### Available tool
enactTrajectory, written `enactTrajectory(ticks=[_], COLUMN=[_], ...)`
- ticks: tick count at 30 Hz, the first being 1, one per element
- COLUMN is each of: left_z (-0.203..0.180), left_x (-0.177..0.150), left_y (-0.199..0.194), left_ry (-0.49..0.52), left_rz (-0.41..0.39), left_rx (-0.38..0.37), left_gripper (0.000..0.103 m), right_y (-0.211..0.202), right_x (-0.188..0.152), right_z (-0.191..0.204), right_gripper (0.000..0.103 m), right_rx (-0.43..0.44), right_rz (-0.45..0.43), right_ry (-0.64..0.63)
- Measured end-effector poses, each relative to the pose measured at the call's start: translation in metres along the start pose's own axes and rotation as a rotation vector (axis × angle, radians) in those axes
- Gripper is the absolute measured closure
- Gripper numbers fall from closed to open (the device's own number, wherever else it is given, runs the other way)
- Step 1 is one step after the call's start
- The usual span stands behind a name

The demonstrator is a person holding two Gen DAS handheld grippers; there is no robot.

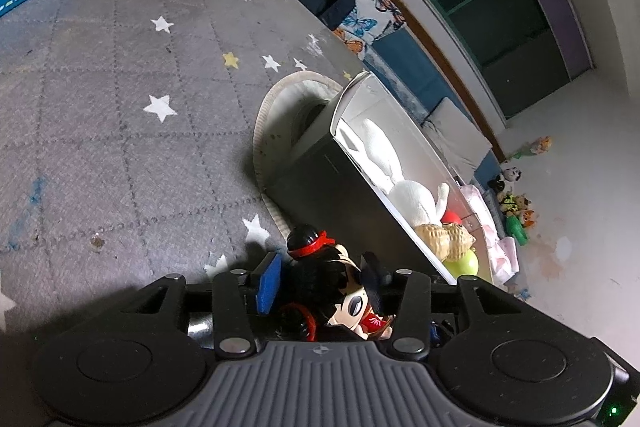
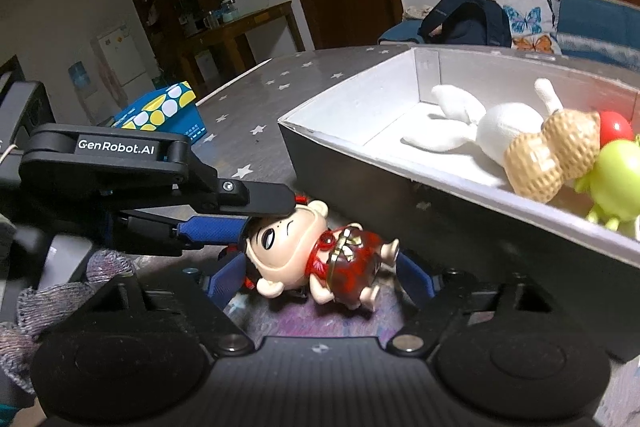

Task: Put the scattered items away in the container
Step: 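Close both grippers on the red-dressed doll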

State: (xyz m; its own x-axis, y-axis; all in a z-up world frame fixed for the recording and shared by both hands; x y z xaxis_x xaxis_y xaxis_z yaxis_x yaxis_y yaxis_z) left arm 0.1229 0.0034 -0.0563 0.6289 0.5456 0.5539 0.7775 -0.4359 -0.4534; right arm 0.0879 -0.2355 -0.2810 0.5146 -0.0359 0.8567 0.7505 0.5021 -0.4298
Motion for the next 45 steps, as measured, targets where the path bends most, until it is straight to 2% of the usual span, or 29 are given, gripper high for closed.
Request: enactTrajectory(ticks=[5, 11, 18, 22, 26, 34, 39, 45], left_z=[-0.002, 0.002, 0.001, 0.0, 0.001, -0.004, -0.01, -0.015], left_x=[0.001, 0.005, 0.008, 0.011, 0.014, 0.013, 0.008, 0.008], left_y=[0.002, 0.004, 0.008, 0.011, 0.014, 0.016, 0.015, 0.014], left_ry=[0.03, 0.019, 0.061, 0.08, 0.085, 0.122, 0.17, 0.206], left_rz=[0.008, 0.036, 0.065, 0.079, 0.084, 0.098, 0.109, 0.116], left_rx=[-0.013, -0.035, -0.061, -0.069, -0.061, -0.057, -0.062, -0.061], left_gripper=[0.056, 0.056, 0.056, 0.056, 0.056, 0.056, 0.055, 0.056], right_y=[0.001, 0.005, 0.005, 0.005, -0.003, -0.024, -0.034, -0.027], right_x=[0.0, -0.002, -0.001, 0.0, 0.001, -0.009, -0.011, -0.004], right_z=[-0.004, -0.015, -0.024, -0.025, -0.018, 0.005, 0.02, 0.016], right_gripper=[0.019, 0.018, 0.018, 0.018, 0.018, 0.018, 0.018, 0.019], right_rx=[0.01, 0.051, 0.052, 0.085, 0.107, 0.136, 0.106, 0.037], right_rz=[0.005, 0.026, 0.002, -0.009, -0.03, -0.004, -0.014, -0.025], right_ry=[0.033, 0.119, 0.163, 0.174, 0.146, 0.041, -0.076, -0.128])
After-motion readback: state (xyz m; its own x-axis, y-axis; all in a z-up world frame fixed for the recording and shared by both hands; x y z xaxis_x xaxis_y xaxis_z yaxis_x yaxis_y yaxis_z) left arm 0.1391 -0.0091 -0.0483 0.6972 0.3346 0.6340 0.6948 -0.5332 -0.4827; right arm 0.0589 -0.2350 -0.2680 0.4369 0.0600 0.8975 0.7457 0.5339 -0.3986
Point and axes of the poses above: each gripper's, at about its wrist camera, not at the fingertips, and y roughly the way its jaws point, z to its left, x to its top, the point moved 3 cm from there along y, roughly the way its jaws point, and after that the axes turned 14 degrees about -z, right-handed, at the moved point
